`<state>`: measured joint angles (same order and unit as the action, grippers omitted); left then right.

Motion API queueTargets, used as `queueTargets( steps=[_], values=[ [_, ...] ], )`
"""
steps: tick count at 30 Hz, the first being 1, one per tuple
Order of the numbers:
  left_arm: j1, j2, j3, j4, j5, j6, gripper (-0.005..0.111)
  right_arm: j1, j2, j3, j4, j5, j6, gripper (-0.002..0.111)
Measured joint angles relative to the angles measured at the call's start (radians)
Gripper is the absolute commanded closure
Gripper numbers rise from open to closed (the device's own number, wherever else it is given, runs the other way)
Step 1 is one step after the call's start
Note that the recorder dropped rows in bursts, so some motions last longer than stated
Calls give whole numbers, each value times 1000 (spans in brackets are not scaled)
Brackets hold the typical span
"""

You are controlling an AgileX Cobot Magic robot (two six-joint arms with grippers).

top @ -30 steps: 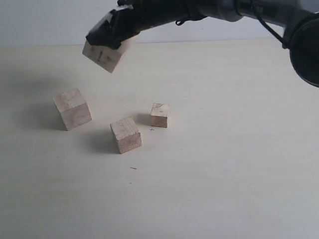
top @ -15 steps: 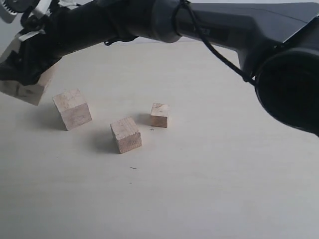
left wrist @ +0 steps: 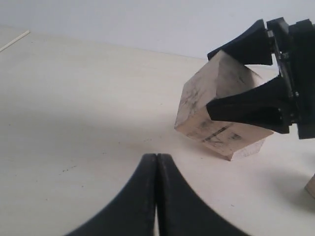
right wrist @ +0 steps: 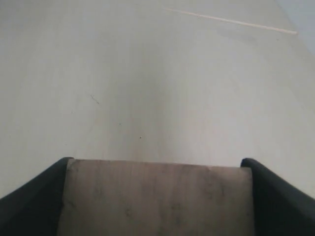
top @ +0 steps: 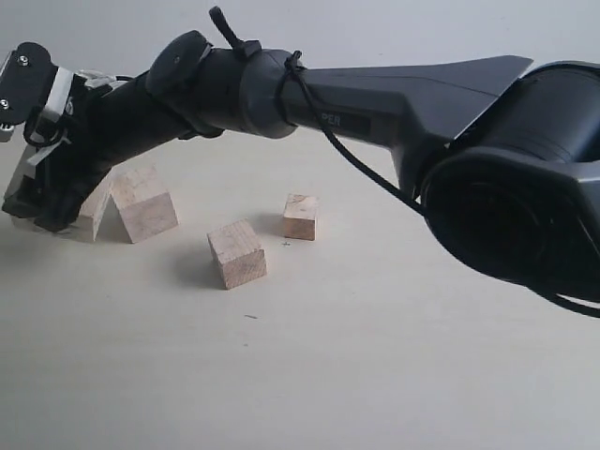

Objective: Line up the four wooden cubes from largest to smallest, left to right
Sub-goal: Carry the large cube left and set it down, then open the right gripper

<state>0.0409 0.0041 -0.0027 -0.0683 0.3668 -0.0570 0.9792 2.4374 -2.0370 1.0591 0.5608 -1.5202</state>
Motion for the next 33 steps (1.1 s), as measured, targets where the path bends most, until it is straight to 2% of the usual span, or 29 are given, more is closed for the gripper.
queueTargets(
  steps=[4,12,15,19,24,28,33],
  values=[
    [0,0,0,0,0,0,107,-17,8,-2,-56,-6,45,108],
    [0,0,0,0,0,0,107,-104,7,-8,-314,-9,353,108],
    [0,0,0,0,0,0,107,-122,-1,-8,-348,34,385,108],
    [0,0,0,0,0,0,107,-127,-8,-10,-338,121,338,108],
    [0,0,0,0,0,0,107,-118,5,-2,-226,281,227,108],
    [0,0,0,0,0,0,107,-103,7,1,-157,295,161,108],
    [0,0,0,0,0,0,107,-102,7,1,-162,273,140,108]
  ],
)
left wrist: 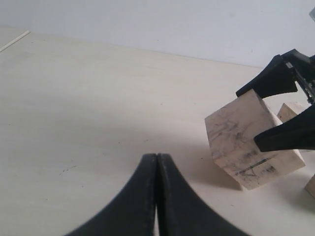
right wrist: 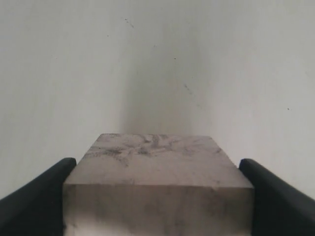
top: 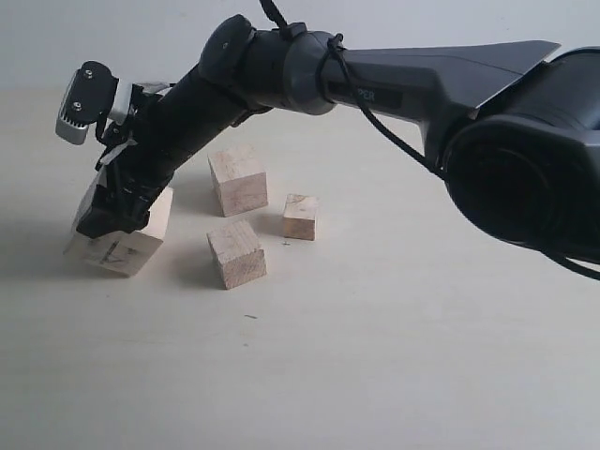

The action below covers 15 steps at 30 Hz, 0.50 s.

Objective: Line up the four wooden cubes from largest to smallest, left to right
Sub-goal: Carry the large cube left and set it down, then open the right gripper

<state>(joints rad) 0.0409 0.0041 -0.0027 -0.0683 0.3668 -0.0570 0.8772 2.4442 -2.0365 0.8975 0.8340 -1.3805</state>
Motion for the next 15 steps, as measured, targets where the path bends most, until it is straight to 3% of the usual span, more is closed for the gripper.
queueTargets(
  steps=[15],
  values=[
    [0,0,0,0,0,0,107,0,21,-2,-30,-65,8,108]
  ],
)
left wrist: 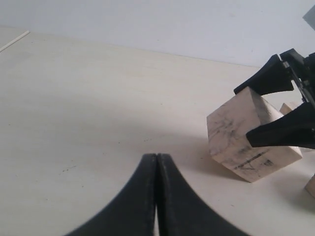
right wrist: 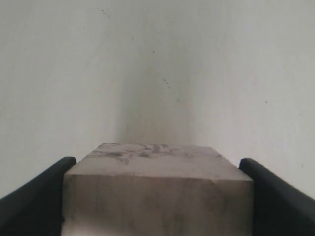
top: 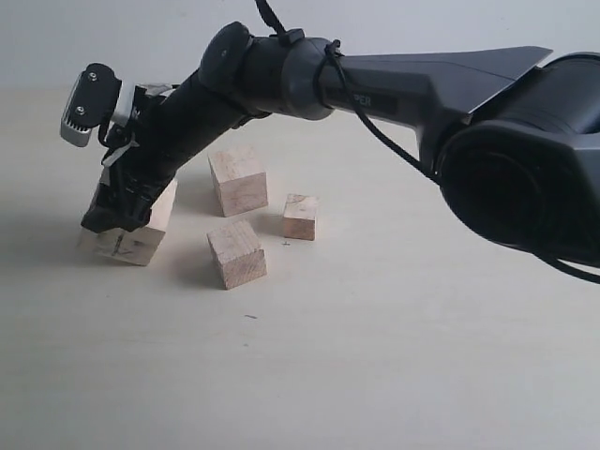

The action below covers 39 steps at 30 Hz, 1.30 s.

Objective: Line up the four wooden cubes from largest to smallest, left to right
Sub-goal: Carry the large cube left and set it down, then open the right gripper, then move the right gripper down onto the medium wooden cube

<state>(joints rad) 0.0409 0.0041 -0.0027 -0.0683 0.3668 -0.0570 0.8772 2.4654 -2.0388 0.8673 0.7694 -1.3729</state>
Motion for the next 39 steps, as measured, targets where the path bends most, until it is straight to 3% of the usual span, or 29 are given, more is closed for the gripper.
queueTargets(
  steps=[6,9,14,21,24,33,39],
  values=[
    [0,0,0,0,0,0,107,0,20,-4,-7,-13,0,108],
    [0,0,0,0,0,0,107,0,31,-4,-21,-15,0,102],
    [0,0,0,0,0,0,107,0,31,-4,-24,-15,-2,76],
    [0,0,0,0,0,0,107,0,31,-4,-8,-23,-2,26],
    [0,0,0,0,0,0,107,0,31,-4,33,-25,-2,16],
    [0,0,0,0,0,0,107,0,-43,-4,56,-31,4,14],
    [0,0,0,0,0,0,107,0,-123,-4,-41,-38,134,15]
  ],
)
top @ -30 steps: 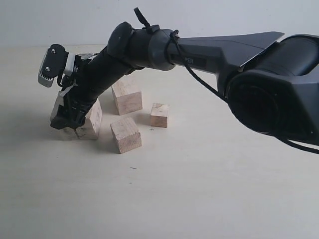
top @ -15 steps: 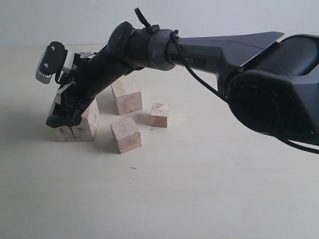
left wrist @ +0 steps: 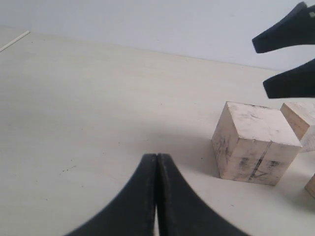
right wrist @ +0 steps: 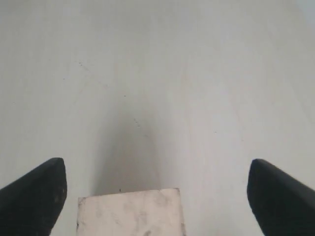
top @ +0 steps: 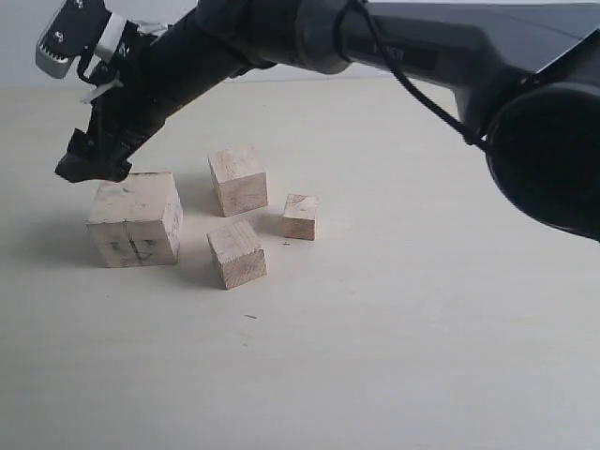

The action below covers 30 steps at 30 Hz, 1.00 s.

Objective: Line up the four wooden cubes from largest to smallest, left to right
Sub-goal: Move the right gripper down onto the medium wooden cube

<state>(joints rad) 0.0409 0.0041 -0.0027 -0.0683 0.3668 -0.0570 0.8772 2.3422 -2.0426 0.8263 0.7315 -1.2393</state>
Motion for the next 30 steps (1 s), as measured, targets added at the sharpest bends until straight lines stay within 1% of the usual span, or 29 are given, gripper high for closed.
queueTargets(
  steps=[3,6,11,12,14,18,24,30],
  values=[
    [0,0,0,0,0,0,107,0,-40,0,-149,-39,187,16],
    [0,0,0,0,0,0,107,0,-63,0,-385,-89,464,18],
    [0,0,0,0,0,0,107,-12,-68,0,-799,-90,1101,25],
    [0,0,0,0,0,0,107,-14,-68,0,-853,-80,1213,25],
    [0,0,0,0,0,0,107,-21,-66,0,-958,-50,1350,25],
    [0,0,0,0,0,0,107,-25,-48,0,-1035,-6,1428,25],
    [0,0,0,0,0,0,107,-25,11,0,-1041,35,1449,25],
    [0,0,0,0,0,0,107,-25,70,0,-1039,61,1513,25]
  ],
)
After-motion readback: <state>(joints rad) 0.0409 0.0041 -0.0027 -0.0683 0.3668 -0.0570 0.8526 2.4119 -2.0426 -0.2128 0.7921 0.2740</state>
